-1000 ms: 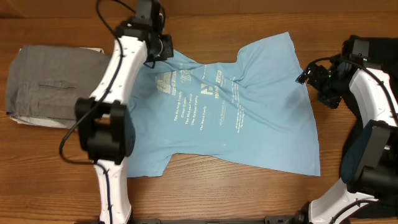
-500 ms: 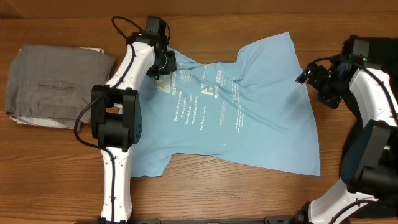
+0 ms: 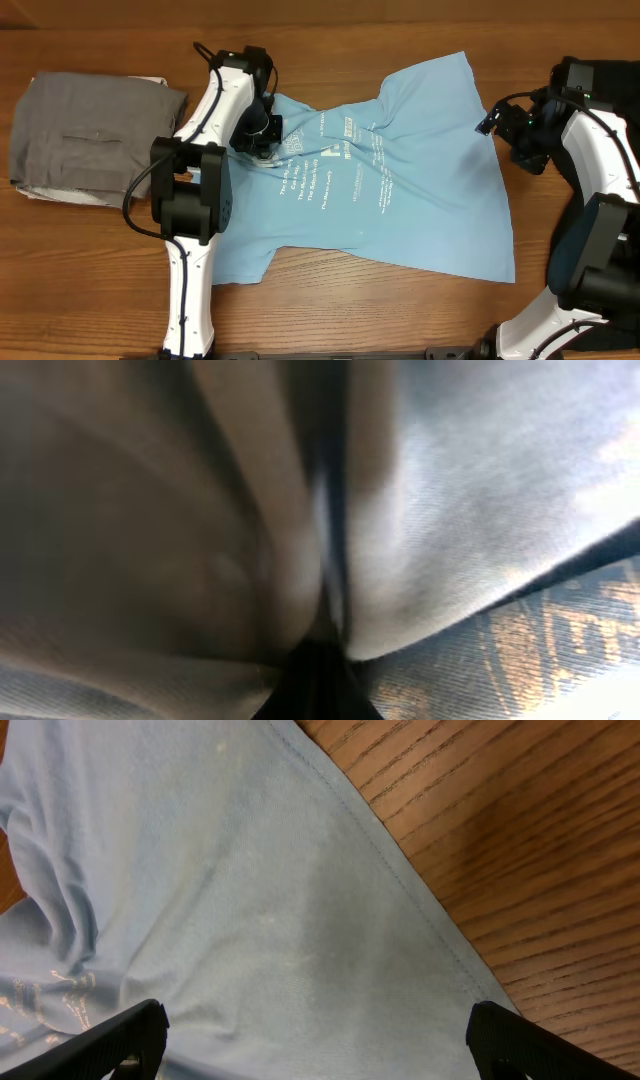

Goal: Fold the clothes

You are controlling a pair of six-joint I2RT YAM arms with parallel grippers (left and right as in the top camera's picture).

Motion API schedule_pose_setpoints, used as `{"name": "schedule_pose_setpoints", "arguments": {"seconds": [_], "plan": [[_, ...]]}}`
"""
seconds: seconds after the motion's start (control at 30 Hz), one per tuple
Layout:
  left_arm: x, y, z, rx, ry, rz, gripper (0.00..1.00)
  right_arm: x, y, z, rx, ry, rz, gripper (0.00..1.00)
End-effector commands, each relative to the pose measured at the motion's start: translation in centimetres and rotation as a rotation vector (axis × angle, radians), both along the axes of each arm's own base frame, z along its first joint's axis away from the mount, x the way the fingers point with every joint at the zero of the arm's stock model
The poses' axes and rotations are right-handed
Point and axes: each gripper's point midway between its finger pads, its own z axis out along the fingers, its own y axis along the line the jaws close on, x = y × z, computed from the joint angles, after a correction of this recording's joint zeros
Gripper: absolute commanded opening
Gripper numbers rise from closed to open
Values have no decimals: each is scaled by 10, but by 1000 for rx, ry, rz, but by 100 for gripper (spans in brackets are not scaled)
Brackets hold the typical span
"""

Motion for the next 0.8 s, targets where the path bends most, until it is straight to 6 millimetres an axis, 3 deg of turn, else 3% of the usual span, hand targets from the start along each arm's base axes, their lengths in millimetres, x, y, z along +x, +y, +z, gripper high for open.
{"name": "schedule_pose_setpoints", "arguments": {"seconds": [0.0,0.2,0.27,0.33,0.43,0.67,0.77], "plan": [[12,-6,26,24,-110,-64,4,5,-1,8,-8,-28,8,100],[54,-17,125,-43,-457,-57,8,5,-1,8,-8,-28,8,100],[62,-20,150,-67,-538,-56,17,5,-1,8,-8,-28,8,100],[65,-26,163,-102,-579,-59,18,5,-1,8,-8,-28,8,100],[67,-36,166,-149,-594,-70,18,5,-1,8,-8,-28,8,100],[77,-43,139,-125,-574,-52,50,5,-1,8,-8,-27,8,100],[91,-37,125,-76,-593,9,51,5,-1,8,-8,-28,8,100]]}}
